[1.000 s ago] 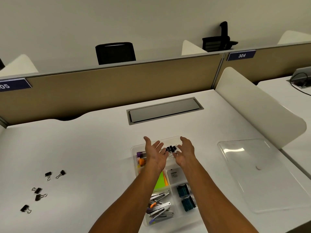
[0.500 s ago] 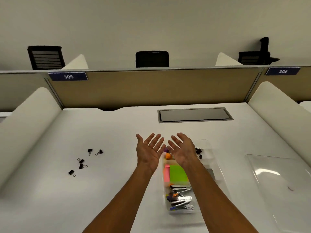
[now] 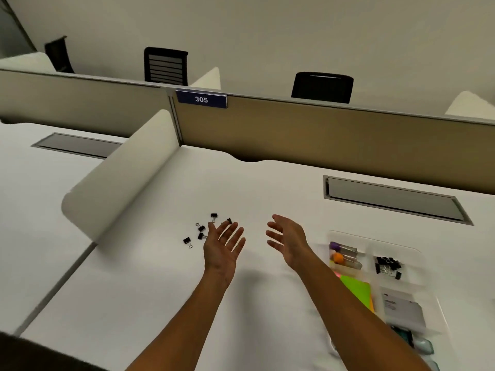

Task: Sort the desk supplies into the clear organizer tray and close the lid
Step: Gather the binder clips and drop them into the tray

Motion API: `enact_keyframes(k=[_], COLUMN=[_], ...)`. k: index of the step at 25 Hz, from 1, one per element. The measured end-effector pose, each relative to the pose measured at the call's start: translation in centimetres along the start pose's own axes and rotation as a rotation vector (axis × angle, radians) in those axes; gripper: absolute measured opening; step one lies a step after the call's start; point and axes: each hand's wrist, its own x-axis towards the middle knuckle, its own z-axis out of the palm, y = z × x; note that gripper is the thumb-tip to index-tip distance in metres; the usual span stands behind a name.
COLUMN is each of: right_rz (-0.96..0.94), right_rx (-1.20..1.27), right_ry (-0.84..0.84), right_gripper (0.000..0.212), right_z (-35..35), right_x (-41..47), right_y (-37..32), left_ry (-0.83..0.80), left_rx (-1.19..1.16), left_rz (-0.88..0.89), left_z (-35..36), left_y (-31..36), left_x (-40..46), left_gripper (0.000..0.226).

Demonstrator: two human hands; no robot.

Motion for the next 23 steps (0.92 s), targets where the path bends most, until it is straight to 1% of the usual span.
enact_keyframes(k=[2, 4, 6, 9, 10, 12, 14, 17, 19, 21, 23], right_rz=[-0.046, -0.122, -0.186, -0.273, -0.308, -0.352, -0.362, -0.375, -0.382, -0.373, -0.393], right_rx=[-0.224, -0.441, -0.618, -0.855, -0.931, -1.067, -1.183, -1.346, -1.451, -1.513, -1.580], right_ry=[-0.014, -0.039, -0.068, -0.096, -0.107, -0.141, -0.187, -0.233, -0.245, -0.243, -0.230], right_gripper=[0.028, 0.033, 0.037, 0.045, 0.049, 0.057, 0.063, 0.071, 0.077, 0.078, 0.076], right_z=[2.1, 3.9, 5.7, 8.3, 9.0, 10.4, 11.6, 13.2, 13.9, 14.6, 15.0], right_x=[1.3, 2.4, 3.5, 5.4, 6.0, 7.3, 8.5, 10.3, 11.3, 12.2, 12.8], right_y=[0.8, 1.4, 2.1, 3.0, 3.3, 3.8, 4.5, 5.2, 5.3, 5.5, 5.6], left_ry=[0.032, 0.068, 0.094, 0.133, 0.159, 0.191, 0.140, 0.051, -0.006, -0.064, -0.100], left_rx=[0.083, 0.229, 0.404, 0.633, 0.752, 1.025, 1.190, 1.362, 1.475, 1.560, 1.599], left_rz=[0.033, 0.083, 0.164, 0.313, 0.377, 0.498, 0.537, 0.482, 0.492, 0.532, 0.543], left_z=[-2.2, -4.0, -5.6, -7.6, -8.2, -9.4, -10.7, -12.4, -13.0, -13.1, -12.8], left_y=[1.7, 3.0, 4.0, 4.9, 5.0, 5.1, 4.9, 4.5, 4.2, 4.0, 4.0], left_x=[0.7, 1.5, 2.3, 3.8, 4.3, 5.2, 6.3, 8.1, 9.1, 10.0, 10.9], left_gripper=[0.049, 0.038, 0.027, 0.020, 0.022, 0.032, 0.044, 0.062, 0.068, 0.070, 0.065])
